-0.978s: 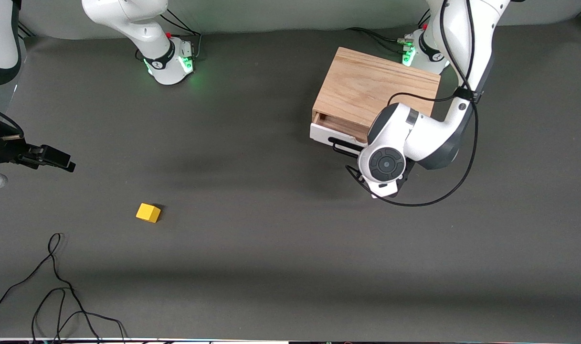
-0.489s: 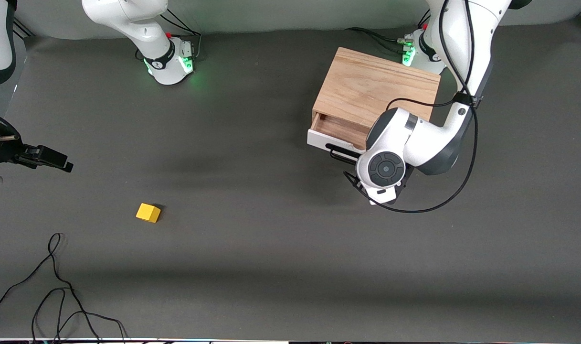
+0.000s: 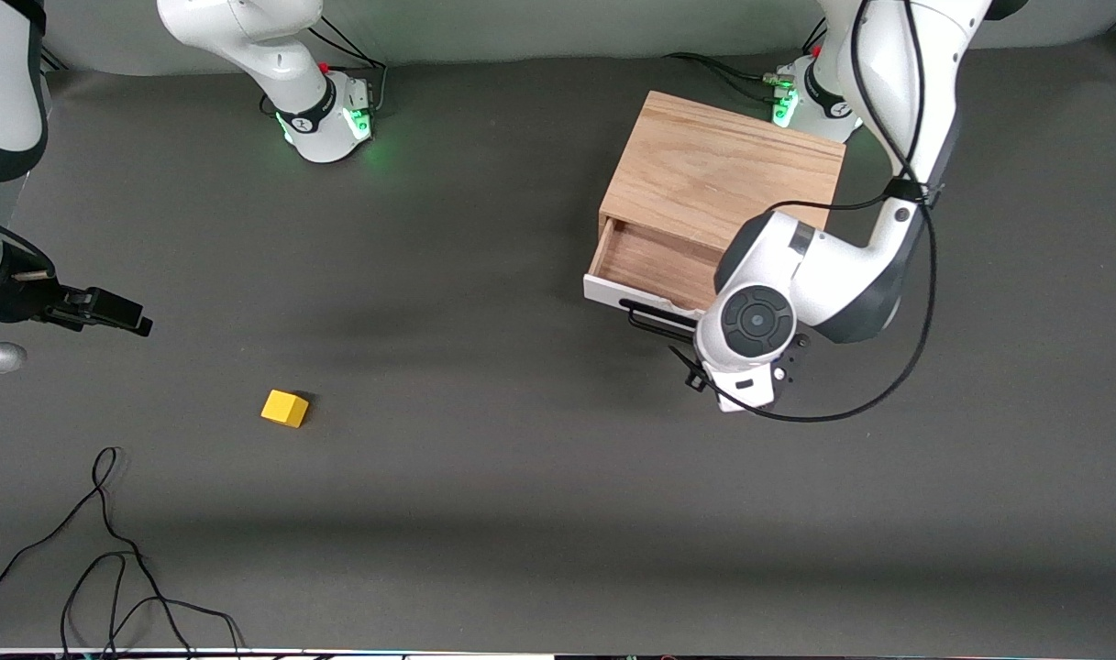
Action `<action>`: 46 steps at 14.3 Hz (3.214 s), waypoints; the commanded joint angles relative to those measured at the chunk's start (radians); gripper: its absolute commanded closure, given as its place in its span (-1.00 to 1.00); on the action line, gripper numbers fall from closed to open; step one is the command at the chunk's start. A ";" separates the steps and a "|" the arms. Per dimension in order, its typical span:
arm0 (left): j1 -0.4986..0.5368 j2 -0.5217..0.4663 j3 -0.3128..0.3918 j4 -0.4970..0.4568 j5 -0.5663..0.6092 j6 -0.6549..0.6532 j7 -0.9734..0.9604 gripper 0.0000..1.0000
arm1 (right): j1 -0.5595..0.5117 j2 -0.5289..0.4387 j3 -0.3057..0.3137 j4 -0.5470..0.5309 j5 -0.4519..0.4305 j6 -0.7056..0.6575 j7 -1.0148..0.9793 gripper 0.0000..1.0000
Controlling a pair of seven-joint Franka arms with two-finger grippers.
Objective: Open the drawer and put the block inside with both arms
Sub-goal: 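Withdraw the left gripper while the right gripper reaches the yellow cube, then lower the right gripper around the yellow cube and close it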
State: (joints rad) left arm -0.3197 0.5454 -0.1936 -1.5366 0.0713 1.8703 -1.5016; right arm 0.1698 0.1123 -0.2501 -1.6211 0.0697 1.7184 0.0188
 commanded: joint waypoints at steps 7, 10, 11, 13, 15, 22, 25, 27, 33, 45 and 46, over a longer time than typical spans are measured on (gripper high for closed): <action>0.037 -0.175 0.006 0.062 0.047 -0.222 0.246 -0.99 | 0.004 0.098 0.002 0.014 0.005 0.101 -0.057 -1.00; 0.114 -0.307 0.006 0.058 0.019 -0.388 0.572 -1.00 | 0.028 0.158 0.003 -0.044 0.010 0.197 -0.057 -1.00; 0.155 -0.350 0.006 0.052 -0.007 -0.420 0.744 -1.00 | 0.040 0.164 0.003 -0.090 0.012 0.261 -0.056 -1.00; 0.235 -0.425 0.008 0.018 -0.041 -0.438 0.962 -1.00 | 0.054 0.194 0.003 -0.190 0.012 0.424 -0.056 -1.00; 0.304 -0.472 0.008 -0.017 -0.051 -0.392 1.145 -1.00 | 0.054 0.243 0.003 -0.230 0.015 0.503 -0.056 -1.00; 0.372 -0.476 0.002 -0.016 -0.041 -0.322 1.352 -1.00 | 0.059 0.374 0.006 -0.365 0.022 0.745 -0.053 -1.00; 0.376 -0.473 0.005 -0.007 -0.033 -0.329 1.339 -1.00 | 0.059 0.389 0.009 -0.382 0.024 0.784 -0.053 -1.00; 0.378 -0.469 0.005 0.001 -0.021 -0.330 1.339 -1.00 | 0.057 0.395 0.011 -0.382 0.069 0.787 -0.059 -1.00; 0.376 -0.461 0.003 0.101 -0.007 -0.462 1.338 -1.00 | 0.062 0.392 0.011 -0.362 0.156 0.784 -0.160 -1.00; 0.347 -0.600 0.005 -0.072 0.007 -0.303 1.359 -1.00 | 0.054 0.423 0.009 -0.335 0.156 0.742 -0.177 0.28; 0.349 -0.616 0.005 -0.094 0.007 -0.292 1.367 -1.00 | 0.057 0.418 0.009 -0.330 0.156 0.738 -0.172 0.64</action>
State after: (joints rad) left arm 0.0376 0.0334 -0.1977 -1.5020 0.0697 1.5149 -0.1496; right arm 0.2237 0.5309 -0.2370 -1.9703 0.1961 2.4702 -0.1137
